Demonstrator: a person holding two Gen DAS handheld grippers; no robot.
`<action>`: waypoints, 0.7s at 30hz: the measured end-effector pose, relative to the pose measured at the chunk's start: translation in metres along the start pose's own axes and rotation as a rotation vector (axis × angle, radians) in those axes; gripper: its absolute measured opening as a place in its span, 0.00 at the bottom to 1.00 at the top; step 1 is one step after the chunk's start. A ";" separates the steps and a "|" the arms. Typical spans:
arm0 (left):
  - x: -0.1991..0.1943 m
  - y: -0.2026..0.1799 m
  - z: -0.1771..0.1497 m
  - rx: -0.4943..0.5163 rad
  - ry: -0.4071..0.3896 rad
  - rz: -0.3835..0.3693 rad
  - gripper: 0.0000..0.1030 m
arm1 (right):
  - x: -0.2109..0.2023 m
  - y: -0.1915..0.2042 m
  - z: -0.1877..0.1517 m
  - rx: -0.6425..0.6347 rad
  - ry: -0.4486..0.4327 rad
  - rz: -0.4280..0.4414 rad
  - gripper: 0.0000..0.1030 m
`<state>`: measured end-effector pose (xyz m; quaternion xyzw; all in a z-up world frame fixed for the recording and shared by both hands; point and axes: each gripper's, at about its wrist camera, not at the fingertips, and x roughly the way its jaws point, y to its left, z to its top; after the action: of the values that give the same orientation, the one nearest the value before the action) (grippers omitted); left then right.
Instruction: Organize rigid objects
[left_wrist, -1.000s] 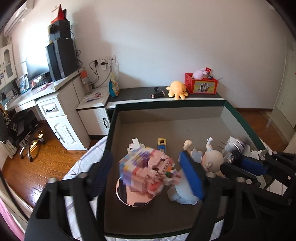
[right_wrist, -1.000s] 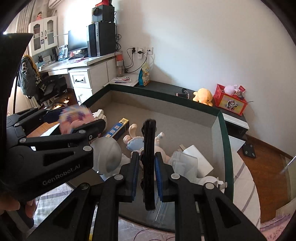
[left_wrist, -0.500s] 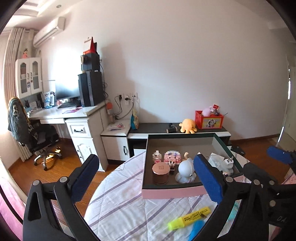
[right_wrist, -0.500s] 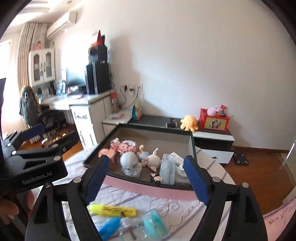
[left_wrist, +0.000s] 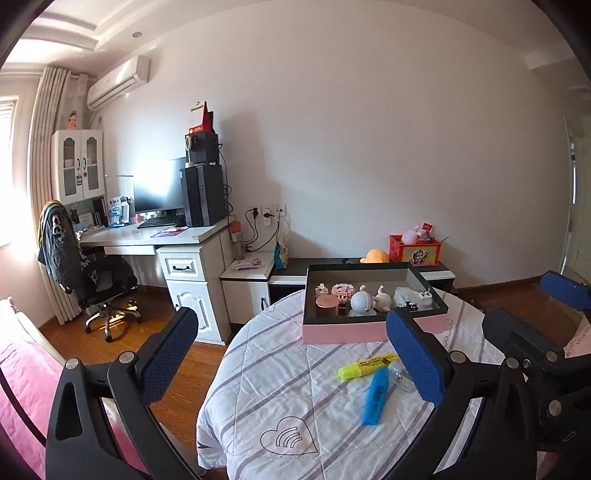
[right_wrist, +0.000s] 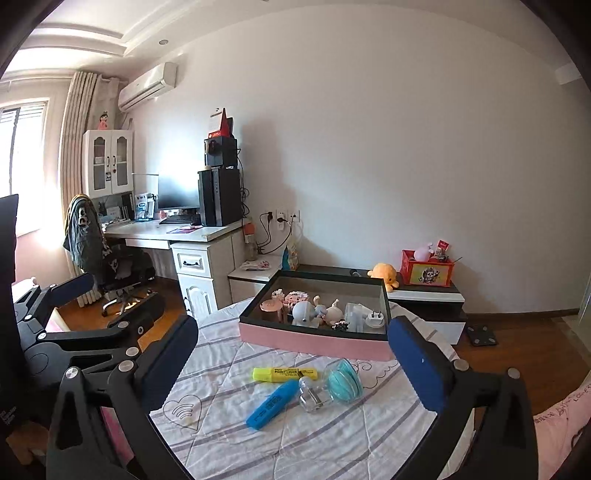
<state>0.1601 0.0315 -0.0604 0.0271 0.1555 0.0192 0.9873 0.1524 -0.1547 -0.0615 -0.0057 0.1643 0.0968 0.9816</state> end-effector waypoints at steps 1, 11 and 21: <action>-0.007 0.001 -0.001 -0.007 -0.007 0.000 1.00 | -0.006 0.002 -0.001 -0.001 -0.006 -0.005 1.00; -0.048 -0.001 -0.002 -0.011 -0.050 -0.024 1.00 | -0.059 0.009 -0.005 -0.011 -0.072 -0.043 1.00; -0.065 -0.007 0.000 -0.014 -0.069 -0.038 1.00 | -0.084 0.009 -0.005 -0.012 -0.106 -0.078 1.00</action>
<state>0.0987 0.0217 -0.0407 0.0177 0.1217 0.0007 0.9924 0.0710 -0.1616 -0.0388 -0.0130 0.1111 0.0594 0.9919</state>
